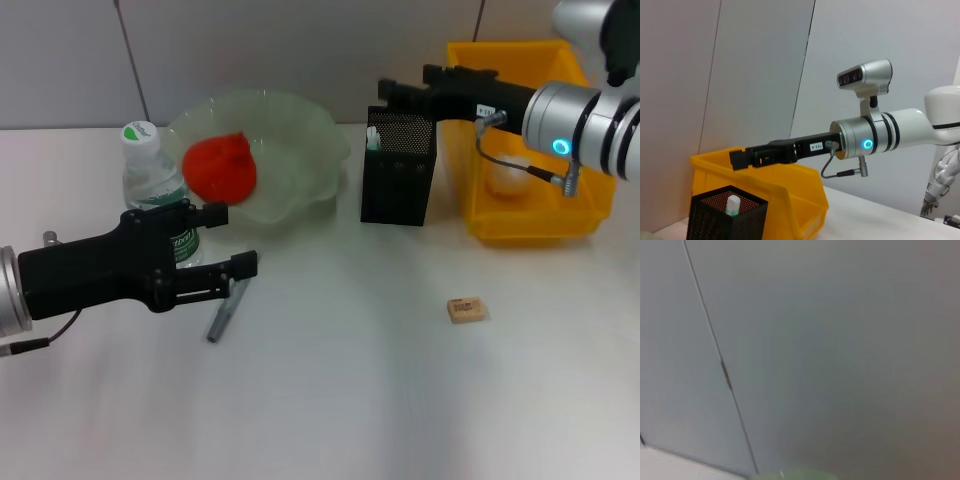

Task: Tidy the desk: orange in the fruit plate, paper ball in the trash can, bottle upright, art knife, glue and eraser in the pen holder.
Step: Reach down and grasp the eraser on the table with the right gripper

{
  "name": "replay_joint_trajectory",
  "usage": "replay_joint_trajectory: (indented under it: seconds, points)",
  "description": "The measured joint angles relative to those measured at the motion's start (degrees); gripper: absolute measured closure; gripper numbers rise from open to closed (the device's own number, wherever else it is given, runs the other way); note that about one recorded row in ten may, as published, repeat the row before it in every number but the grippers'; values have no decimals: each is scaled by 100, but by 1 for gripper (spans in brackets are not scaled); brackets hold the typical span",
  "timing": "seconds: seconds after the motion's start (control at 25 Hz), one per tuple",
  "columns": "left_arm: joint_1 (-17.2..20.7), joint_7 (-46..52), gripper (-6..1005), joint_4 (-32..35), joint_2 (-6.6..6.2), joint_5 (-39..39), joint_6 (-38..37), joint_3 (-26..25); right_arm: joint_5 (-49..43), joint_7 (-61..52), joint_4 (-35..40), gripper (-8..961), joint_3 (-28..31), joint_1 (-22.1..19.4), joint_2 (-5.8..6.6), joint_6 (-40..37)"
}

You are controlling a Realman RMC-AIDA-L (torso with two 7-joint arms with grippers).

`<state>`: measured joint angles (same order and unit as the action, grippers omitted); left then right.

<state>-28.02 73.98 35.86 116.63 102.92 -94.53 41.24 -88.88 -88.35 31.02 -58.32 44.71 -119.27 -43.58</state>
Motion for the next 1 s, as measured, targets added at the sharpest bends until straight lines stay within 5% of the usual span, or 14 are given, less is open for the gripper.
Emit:
replay_joint_trajectory:
  seconds: [0.32, 0.4, 0.44, 0.48, 0.52, 0.56, 0.6, 0.64, 0.68, 0.72, 1.0]
  points:
    - [-1, 23, 247, 0, 0, 0, -164, -11, 848, -156, 849, 180, 13, -644, 73, -1673]
    - [0, 24, 247, 0, 0, 0, -187, -11, 678, -710, 1409, 181, 2, -955, 365, -3098]
    - [0, 24, 247, 0, 0, 0, -187, -11, 678, -710, 1409, 181, 2, -955, 365, -3098]
    - [9, 25, 247, 0, 0, 0, -292, -11, 367, -1110, 1584, 182, 15, -979, 632, -3718]
    - [9, 25, 247, 0, 0, 0, -292, -11, 367, -1110, 1584, 182, 15, -979, 632, -3718]
    - [20, 48, 248, 0, 0, 0, -351, -11, 131, -1316, 1633, 182, 20, -944, 772, -4001]
    - [20, 48, 248, 0, 0, 0, -351, -11, 131, -1316, 1633, 182, 20, -944, 772, -4001]
    - [33, 92, 248, 0, 0, 12, -392, -10, -456, -1675, 1692, 182, 80, -779, 1003, -4503]
    - [33, 92, 248, 0, 0, 12, -392, -10, -456, -1675, 1692, 183, 80, -779, 1003, -4503]
    - [43, 99, 248, 0, 0, 26, -401, 1, -1321, -1910, 1706, 183, 254, -497, 1137, -4915]
    - [73, 139, 249, 0, 0, 110, -384, 43, -3586, -2103, 1725, 184, 392, 418, 1168, -5406]
